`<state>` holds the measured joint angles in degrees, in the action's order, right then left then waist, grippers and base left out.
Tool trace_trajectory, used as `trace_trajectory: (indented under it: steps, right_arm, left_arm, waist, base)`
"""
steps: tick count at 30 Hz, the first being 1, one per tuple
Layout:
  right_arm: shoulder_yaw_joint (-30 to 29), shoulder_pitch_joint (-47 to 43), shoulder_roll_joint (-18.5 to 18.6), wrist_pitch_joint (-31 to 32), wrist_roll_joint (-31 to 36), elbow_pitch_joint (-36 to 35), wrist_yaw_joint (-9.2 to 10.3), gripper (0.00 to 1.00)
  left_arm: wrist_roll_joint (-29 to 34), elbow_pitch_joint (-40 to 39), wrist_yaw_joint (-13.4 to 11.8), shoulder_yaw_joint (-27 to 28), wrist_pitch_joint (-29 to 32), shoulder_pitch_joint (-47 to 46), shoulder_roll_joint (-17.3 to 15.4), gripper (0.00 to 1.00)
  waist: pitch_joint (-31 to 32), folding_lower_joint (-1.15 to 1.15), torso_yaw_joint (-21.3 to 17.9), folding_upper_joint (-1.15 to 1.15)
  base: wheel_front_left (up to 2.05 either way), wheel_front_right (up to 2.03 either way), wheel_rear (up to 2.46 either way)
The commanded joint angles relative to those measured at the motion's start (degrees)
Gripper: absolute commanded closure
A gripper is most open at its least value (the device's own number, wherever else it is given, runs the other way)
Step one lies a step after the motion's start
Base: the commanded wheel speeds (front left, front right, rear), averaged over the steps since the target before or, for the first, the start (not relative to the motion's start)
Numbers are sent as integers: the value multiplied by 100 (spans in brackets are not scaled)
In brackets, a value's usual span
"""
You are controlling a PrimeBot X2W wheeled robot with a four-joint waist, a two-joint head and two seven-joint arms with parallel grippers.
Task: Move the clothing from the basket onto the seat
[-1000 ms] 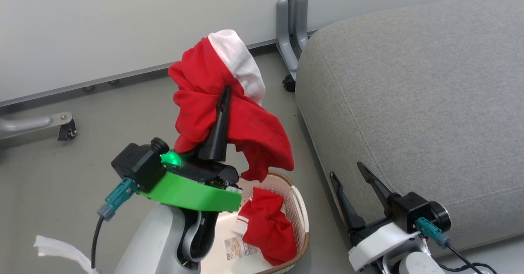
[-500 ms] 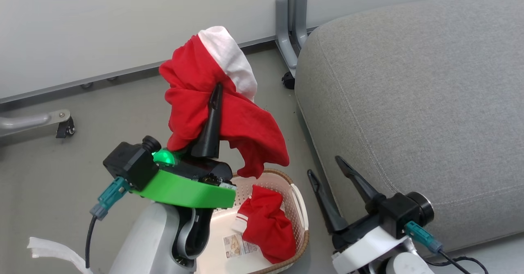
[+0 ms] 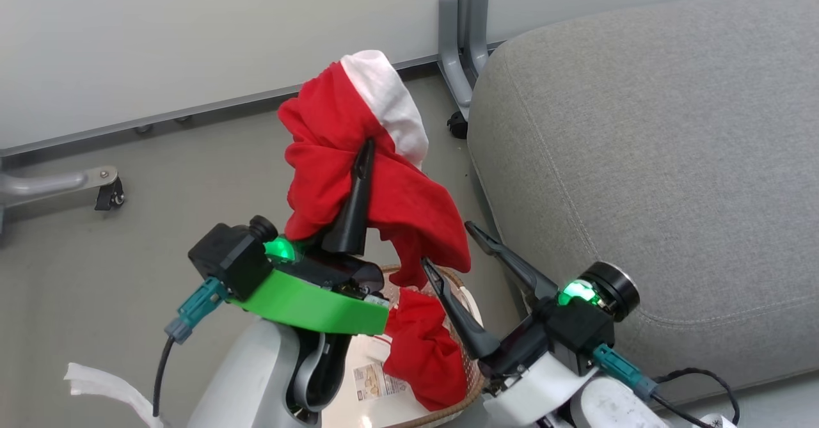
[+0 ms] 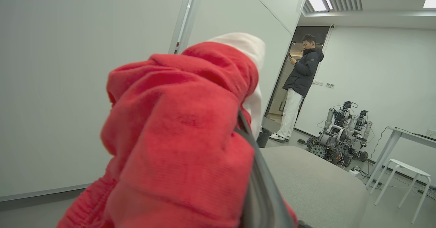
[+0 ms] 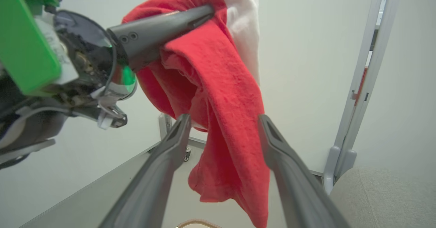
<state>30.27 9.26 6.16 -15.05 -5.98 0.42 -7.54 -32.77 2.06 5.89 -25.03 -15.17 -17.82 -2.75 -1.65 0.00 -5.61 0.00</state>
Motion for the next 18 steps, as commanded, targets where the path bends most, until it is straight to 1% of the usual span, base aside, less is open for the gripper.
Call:
trace_trajectory:
  steps: [1, 9, 16, 18]
  right_arm:
    - [-86, 100, -35, -19, 134, 95, 10, 0]
    - [-338, 363, -268, -19, 654, 688, 10, 0]
    - [-501, 577, -318, -20, 894, 988, 10, 0]
    - [-516, 628, -325, -19, 854, 1046, 10, 0]
  left_arm:
    - [-77, -3, 21, -58, 3, -105, -25, 100]
    - [-142, -3, -27, -437, 3, -179, -25, 100]
    - [-188, 56, -64, -773, 3, -248, -25, 100]
    - [-61, 75, -72, -835, 3, -303, -25, 100]
  waist:
    - [2, 0, 43, 0]
    - [17, 0, 212, 0]
    - [30, 0, 317, 0]
    - [31, 0, 339, 0]
  base:
    - [0, 0, 0]
    - [0, 0, 0]
    - [0, 0, 0]
    - [0, 0, 0]
